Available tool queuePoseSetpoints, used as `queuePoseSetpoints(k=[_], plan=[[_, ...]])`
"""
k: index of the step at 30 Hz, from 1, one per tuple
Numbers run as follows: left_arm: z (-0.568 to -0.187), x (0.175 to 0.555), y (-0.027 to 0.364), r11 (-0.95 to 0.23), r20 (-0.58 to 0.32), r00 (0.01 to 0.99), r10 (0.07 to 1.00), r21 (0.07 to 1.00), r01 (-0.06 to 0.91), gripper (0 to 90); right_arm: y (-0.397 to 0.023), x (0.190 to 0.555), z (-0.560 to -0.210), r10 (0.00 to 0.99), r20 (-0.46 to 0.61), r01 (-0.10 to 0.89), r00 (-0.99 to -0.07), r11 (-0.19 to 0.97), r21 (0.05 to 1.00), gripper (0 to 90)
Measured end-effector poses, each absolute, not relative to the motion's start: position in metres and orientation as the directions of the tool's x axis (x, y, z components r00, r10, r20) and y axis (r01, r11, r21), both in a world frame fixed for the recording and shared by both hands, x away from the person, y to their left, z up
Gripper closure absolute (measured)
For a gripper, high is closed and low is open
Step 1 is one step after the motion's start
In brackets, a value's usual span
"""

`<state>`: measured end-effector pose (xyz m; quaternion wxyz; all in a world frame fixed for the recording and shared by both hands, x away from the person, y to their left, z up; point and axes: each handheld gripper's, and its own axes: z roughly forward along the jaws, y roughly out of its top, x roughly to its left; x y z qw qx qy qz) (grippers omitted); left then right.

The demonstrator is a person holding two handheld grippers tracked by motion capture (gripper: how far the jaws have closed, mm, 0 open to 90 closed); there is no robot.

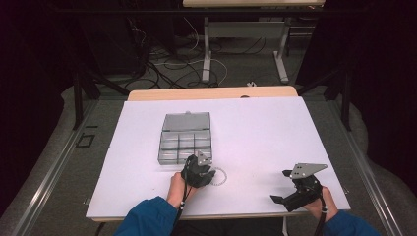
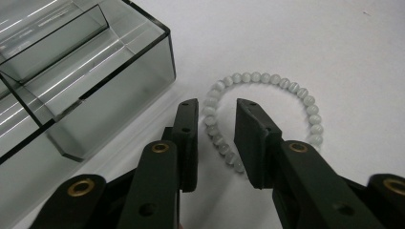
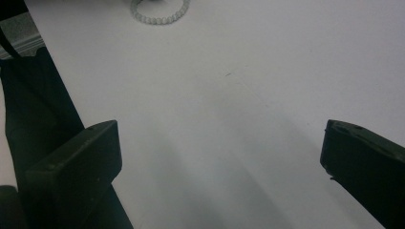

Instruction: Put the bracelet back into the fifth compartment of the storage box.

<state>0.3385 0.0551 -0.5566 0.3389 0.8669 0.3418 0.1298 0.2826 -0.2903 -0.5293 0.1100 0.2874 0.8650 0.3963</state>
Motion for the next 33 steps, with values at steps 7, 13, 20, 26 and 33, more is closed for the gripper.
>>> queuePoseSetpoints(k=[7, 13, 20, 26, 33], plan=[[-0.557, 0.3352, 0.0521, -0.539, 0.004, 0.73, 0.683, 0.677, 0.501, 79.4, -0.2903, 0.2825, -0.5292, 0.582, 0.042, 0.414, -0.812, 0.523, 0.745, 0.0], [-0.5574, 0.3343, 0.052, -0.544, 0.008, 0.735, 0.678, 0.678, 0.494, 85.1, -0.2902, 0.2821, -0.5292, 0.582, 0.044, 0.416, -0.812, 0.523, 0.744, 0.1], [-0.5567, 0.3347, 0.0526, -0.547, 0.006, 0.744, 0.668, 0.682, 0.486, 85.6, -0.29, 0.2813, -0.5289, 0.584, 0.05, 0.422, -0.81, 0.521, 0.742, 0.1], [-0.552, 0.3348, 0.0564, -0.533, 0.004, 0.741, 0.671, 0.698, 0.479, 85.8, -0.2899, 0.281, -0.5286, 0.582, 0.047, 0.417, -0.812, 0.521, 0.745, 0.1], [-0.5484, 0.3342, 0.0578, -0.526, 0.003, 0.748, 0.664, 0.713, 0.464, 85.6, -0.2895, 0.2802, -0.5286, 0.585, 0.051, 0.422, -0.81, 0.519, 0.744, 0.1]])
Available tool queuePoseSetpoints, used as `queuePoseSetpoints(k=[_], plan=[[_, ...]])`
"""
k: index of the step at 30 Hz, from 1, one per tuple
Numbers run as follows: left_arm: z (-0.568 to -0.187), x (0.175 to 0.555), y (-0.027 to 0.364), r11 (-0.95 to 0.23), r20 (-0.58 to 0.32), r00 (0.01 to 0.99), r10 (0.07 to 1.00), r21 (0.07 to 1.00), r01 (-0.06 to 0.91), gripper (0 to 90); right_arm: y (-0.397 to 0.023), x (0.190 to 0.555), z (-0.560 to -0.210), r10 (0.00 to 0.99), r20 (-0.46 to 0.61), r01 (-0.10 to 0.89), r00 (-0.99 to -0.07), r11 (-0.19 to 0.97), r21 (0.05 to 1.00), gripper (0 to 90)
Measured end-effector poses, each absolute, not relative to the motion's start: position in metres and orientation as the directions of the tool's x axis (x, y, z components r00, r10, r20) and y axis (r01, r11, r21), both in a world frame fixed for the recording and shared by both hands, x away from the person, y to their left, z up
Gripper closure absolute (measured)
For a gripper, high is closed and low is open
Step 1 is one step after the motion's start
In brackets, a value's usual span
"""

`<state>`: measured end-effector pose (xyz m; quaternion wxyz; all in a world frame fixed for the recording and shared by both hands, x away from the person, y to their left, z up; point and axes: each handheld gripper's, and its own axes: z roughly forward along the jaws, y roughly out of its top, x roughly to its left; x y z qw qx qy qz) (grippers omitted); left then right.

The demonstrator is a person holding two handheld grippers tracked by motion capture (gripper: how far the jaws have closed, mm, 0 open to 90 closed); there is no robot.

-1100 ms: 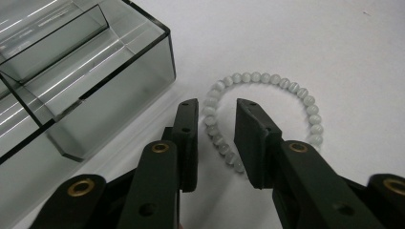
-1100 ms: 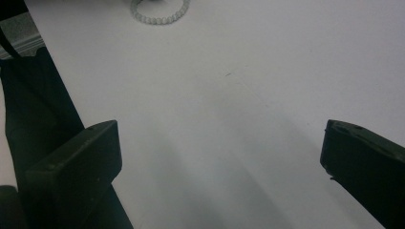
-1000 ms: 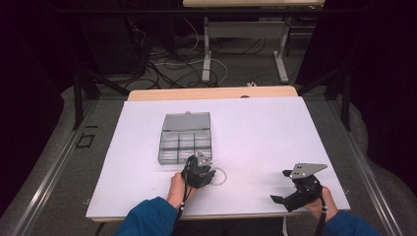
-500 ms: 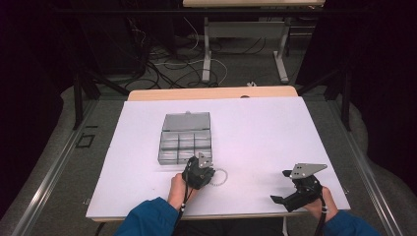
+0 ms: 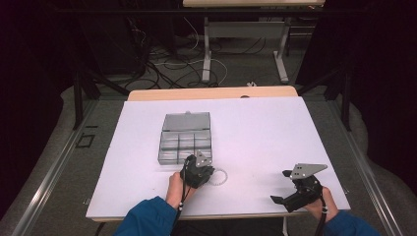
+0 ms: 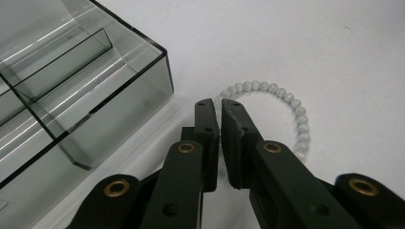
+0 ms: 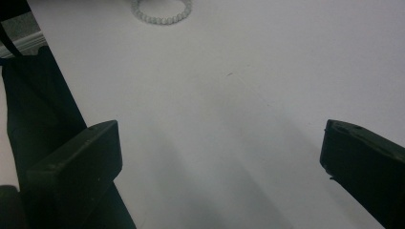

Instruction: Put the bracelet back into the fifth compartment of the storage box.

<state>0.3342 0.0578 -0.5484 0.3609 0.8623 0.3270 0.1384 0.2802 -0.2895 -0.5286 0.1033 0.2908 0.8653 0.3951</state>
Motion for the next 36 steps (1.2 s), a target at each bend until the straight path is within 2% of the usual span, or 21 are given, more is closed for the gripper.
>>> queuePoseSetpoints(k=[36], plan=[[-0.52, 0.329, 0.069, -0.467, -0.023, 0.766, 0.643, 0.781, 0.416, 85.5, -0.29, 0.28, -0.529, 0.583, 0.051, 0.421, -0.811, 0.52, 0.743, 0.2]])
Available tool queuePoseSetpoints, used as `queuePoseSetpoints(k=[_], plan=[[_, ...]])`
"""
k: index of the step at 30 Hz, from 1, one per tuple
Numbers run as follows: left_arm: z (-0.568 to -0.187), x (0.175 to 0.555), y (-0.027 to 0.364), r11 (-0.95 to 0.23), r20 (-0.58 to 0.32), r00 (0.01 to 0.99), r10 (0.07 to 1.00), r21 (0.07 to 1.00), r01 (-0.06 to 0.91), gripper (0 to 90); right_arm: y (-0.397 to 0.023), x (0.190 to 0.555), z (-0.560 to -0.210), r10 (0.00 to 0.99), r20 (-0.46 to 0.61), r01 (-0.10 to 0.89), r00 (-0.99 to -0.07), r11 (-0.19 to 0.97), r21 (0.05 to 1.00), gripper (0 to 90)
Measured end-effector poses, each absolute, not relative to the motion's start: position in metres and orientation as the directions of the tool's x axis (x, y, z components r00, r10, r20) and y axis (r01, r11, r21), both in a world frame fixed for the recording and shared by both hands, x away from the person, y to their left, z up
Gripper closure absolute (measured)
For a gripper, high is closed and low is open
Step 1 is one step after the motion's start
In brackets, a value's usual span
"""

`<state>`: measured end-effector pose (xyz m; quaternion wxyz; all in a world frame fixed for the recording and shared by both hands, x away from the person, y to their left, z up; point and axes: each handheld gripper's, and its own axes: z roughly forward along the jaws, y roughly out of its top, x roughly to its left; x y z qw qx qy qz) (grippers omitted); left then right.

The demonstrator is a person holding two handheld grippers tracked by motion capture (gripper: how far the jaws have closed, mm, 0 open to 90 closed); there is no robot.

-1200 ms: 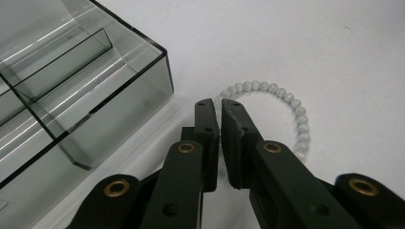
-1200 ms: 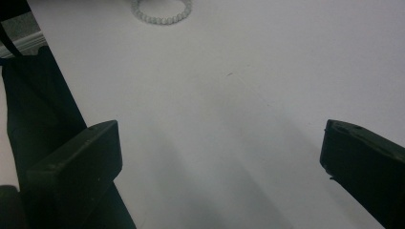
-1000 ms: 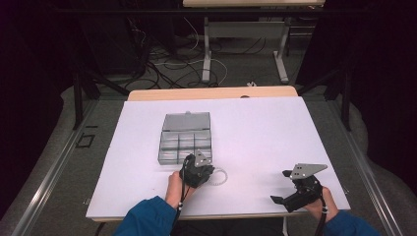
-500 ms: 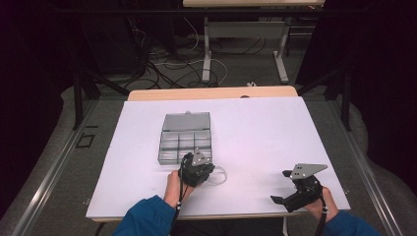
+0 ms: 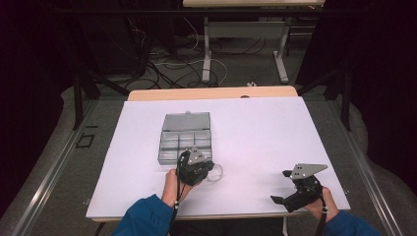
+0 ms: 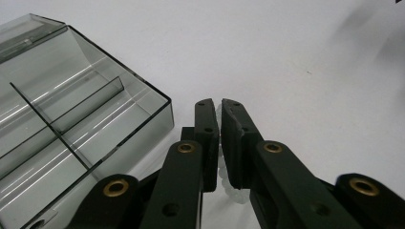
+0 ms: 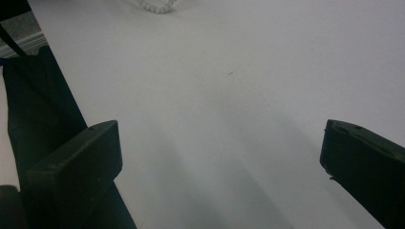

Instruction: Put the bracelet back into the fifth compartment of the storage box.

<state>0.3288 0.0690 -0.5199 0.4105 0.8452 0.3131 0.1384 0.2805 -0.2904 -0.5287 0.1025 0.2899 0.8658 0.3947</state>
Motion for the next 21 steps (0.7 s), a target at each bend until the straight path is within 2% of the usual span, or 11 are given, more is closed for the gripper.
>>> queuePoseSetpoints(k=[21], plan=[[-0.506, 0.327, 0.077, -0.448, -0.024, 0.768, 0.64, 0.8, 0.398, 85.8, -0.29, 0.281, -0.529, 0.583, 0.055, 0.424, -0.811, 0.52, 0.742, 0.2]])
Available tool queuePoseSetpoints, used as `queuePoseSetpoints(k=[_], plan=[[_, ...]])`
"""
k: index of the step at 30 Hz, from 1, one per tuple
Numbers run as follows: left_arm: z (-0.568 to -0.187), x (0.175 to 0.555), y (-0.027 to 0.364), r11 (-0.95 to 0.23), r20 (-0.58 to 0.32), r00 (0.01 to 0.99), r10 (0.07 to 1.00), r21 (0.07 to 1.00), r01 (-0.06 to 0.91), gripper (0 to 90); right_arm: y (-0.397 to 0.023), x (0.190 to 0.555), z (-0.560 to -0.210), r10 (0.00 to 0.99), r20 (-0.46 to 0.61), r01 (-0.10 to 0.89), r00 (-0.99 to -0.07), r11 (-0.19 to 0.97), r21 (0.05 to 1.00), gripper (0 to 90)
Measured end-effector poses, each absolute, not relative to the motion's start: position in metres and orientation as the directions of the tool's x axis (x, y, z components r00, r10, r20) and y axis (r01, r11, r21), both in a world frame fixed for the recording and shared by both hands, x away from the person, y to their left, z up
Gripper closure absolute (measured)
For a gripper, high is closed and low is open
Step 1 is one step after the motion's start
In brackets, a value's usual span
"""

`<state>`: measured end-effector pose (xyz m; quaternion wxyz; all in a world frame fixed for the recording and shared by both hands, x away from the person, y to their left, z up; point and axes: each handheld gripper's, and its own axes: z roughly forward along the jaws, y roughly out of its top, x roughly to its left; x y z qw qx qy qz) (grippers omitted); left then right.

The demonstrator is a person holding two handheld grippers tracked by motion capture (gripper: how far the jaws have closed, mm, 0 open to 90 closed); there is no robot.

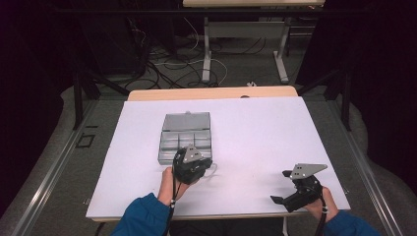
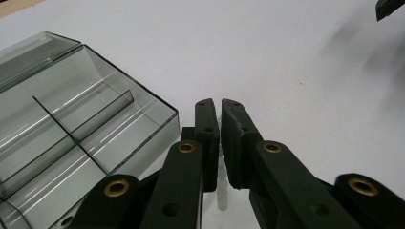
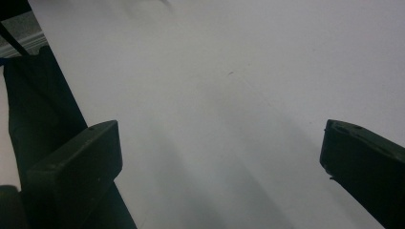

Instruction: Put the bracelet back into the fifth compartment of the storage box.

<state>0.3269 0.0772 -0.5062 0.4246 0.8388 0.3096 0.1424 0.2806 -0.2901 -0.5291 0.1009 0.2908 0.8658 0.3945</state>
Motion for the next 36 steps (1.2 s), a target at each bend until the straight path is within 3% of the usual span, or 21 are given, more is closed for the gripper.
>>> queuePoseSetpoints(k=[36], plan=[[-0.491, 0.33, 0.108, -0.411, -0.03, 0.743, 0.669, 0.817, 0.404, 85.8, -0.29, 0.282, -0.531, 0.59, 0.06, 0.428, -0.805, 0.509, 0.747, 0.5]])
